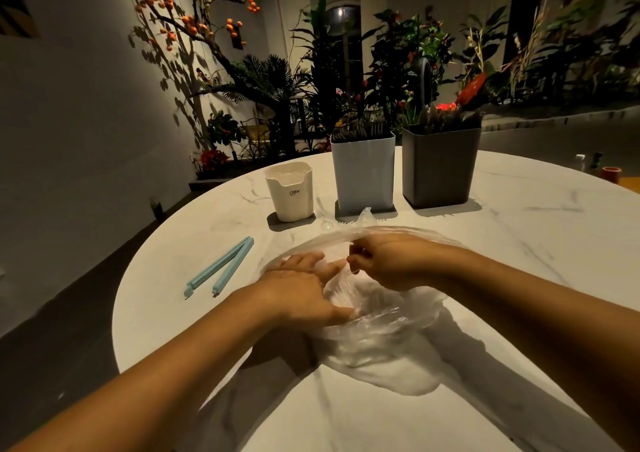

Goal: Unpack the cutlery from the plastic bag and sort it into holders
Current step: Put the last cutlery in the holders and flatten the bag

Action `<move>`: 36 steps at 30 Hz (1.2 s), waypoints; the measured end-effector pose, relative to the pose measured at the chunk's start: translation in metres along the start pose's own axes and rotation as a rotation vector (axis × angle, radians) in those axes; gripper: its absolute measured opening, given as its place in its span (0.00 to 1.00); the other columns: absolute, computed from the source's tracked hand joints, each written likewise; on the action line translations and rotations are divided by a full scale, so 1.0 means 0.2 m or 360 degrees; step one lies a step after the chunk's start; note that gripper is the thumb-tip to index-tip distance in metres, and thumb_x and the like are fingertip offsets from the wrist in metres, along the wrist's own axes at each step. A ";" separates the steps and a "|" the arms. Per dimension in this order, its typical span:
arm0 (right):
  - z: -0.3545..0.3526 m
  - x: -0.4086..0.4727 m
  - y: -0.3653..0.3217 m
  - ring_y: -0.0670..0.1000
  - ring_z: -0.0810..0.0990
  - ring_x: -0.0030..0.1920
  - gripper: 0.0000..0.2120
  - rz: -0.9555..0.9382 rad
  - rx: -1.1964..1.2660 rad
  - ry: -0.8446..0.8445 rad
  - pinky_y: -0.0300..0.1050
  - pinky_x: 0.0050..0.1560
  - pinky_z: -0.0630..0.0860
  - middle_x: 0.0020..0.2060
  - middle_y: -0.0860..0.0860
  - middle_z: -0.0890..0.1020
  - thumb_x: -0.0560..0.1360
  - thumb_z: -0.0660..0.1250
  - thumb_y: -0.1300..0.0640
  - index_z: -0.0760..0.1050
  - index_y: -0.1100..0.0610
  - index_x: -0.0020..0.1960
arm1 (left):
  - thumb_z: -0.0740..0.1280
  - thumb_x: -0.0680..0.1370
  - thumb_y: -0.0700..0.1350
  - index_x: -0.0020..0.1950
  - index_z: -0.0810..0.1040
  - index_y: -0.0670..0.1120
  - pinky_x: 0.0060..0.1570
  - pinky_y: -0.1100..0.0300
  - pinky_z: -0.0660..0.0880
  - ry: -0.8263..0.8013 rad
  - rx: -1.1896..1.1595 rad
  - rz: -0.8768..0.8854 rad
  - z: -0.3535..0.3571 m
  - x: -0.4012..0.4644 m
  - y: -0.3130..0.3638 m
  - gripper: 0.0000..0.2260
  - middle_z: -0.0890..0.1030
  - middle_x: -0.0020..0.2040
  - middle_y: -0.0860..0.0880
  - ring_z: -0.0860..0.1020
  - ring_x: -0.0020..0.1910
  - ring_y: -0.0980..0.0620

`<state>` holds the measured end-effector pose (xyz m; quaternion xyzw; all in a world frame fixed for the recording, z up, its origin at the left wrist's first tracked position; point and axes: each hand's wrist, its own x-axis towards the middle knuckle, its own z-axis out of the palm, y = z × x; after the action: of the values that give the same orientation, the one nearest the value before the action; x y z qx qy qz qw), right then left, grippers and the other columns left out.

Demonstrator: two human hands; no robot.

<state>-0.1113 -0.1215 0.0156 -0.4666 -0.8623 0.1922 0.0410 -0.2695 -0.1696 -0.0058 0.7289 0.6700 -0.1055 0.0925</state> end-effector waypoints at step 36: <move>0.01 0.16 0.14 0.55 0.72 0.67 0.22 0.0143 -0.0060 -0.0044 0.47 0.68 0.67 0.70 0.53 0.73 0.83 0.61 0.55 0.64 0.51 0.76 | 0.63 0.76 0.66 0.82 0.39 0.50 0.79 0.52 0.45 -0.0207 -0.0078 0.0073 -0.12 0.20 0.06 0.46 0.40 0.83 0.51 0.42 0.81 0.49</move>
<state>-0.1082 -0.0812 0.0007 -0.5027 -0.8445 0.1842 0.0116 -0.2533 -0.1263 0.0062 0.7331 0.6482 -0.1340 0.1561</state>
